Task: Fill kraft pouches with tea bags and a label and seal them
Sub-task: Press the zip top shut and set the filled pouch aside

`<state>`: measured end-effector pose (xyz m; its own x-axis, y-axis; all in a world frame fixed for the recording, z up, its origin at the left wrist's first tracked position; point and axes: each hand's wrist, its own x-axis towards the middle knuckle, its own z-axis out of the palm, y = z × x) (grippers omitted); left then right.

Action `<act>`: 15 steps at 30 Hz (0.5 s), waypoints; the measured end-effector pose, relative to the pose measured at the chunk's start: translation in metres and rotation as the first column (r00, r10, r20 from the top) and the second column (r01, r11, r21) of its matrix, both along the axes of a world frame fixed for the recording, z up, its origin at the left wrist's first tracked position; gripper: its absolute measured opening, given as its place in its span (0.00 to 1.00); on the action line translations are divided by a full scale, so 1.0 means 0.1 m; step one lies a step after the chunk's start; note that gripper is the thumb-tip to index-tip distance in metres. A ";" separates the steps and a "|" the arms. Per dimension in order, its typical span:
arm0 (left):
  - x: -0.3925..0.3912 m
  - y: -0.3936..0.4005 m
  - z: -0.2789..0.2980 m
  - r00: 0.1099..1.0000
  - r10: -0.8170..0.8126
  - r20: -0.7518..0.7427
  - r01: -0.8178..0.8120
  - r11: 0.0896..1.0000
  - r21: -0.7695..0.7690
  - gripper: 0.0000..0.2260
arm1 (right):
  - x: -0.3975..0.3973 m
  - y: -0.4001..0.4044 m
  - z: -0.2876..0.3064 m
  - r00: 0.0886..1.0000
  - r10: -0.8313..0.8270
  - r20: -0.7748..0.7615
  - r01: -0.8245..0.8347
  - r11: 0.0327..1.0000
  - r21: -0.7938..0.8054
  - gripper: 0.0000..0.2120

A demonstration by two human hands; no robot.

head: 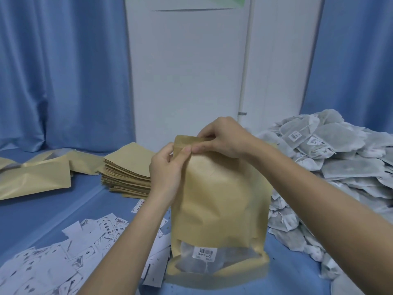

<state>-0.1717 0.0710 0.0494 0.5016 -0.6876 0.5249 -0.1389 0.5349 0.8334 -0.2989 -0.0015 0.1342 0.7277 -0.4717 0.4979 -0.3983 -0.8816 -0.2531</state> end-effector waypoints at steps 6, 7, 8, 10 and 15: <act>0.03 0.03 0.01 0.998 0.041 0.050 -0.039 0.998 -0.055 0.12 | -0.17 -0.01 0.02 0.999 -0.027 -0.043 0.027 1.000 -0.016 0.12; 0.02 0.03 0.02 0.998 0.049 0.047 -0.046 0.997 -0.065 0.15 | -0.20 -0.01 0.03 0.998 -0.037 -0.059 0.035 0.999 -0.034 0.14; 0.01 0.03 0.02 0.997 0.058 0.046 -0.054 0.995 -0.078 0.17 | -0.21 -0.01 0.04 0.997 -0.041 -0.062 0.037 0.997 -0.064 0.17; -0.02 0.02 0.03 0.995 0.092 0.043 -0.087 0.991 -0.104 0.19 | -0.23 0.01 0.06 0.997 -0.046 -0.067 0.038 0.992 -0.123 0.19; 0.03 0.04 0.02 0.987 0.143 0.069 -0.130 0.978 -0.162 0.16 | -0.36 0.00 0.08 0.986 -0.061 -0.158 0.032 0.983 -0.180 0.21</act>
